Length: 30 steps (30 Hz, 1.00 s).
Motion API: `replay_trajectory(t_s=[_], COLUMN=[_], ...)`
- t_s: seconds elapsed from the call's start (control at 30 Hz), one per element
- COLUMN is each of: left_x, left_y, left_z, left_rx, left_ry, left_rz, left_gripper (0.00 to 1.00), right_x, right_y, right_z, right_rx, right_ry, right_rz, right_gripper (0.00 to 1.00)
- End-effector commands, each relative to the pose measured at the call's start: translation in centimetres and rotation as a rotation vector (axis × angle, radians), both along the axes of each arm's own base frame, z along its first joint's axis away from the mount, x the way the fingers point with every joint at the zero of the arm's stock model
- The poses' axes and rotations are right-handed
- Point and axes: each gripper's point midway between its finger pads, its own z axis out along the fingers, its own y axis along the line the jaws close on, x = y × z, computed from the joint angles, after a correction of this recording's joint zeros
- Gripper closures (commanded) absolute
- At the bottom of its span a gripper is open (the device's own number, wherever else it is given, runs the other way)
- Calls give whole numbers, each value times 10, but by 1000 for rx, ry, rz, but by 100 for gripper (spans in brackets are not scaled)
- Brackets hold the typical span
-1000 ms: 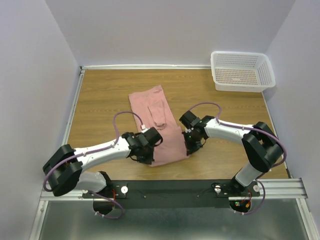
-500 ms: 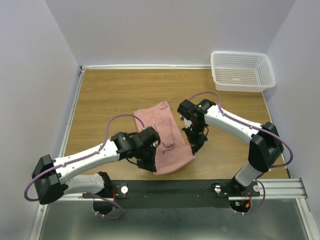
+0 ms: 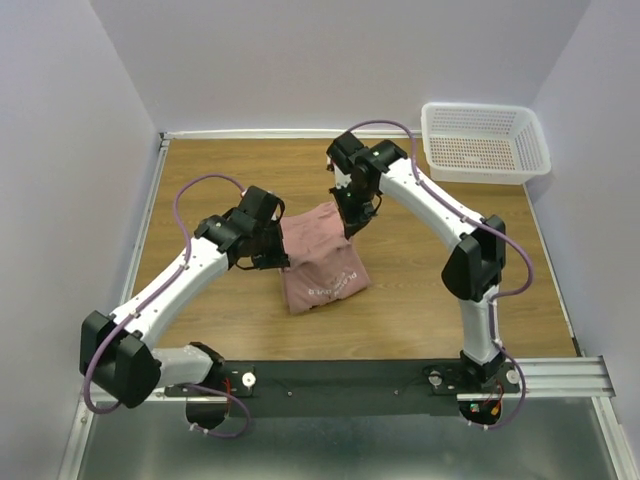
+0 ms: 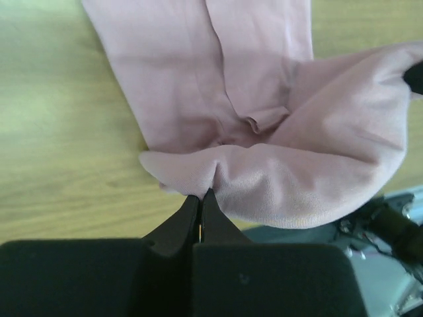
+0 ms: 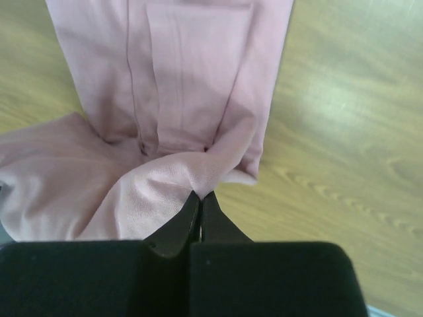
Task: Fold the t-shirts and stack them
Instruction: Fold the tshirt
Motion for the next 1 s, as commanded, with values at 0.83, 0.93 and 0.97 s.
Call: replay_trajectory(t_s=[0.83,0.93,0.97], left_x=[129,133,137], left_y=[51,61,61], left_z=[-83,-91,-92], left_rx=[59,72,67], left_ry=[-153,-167,-180], left_rz=[217,263,271], left_gripper=[100,100,100], right_x=[157,157,155], right_y=[38,40,39], right_z=[-56,-64,-71], right_rx=[145,165,162], right_ry=[-363,-374,-367], right_rz=[56,67,68], right_gripper=[99,99,99])
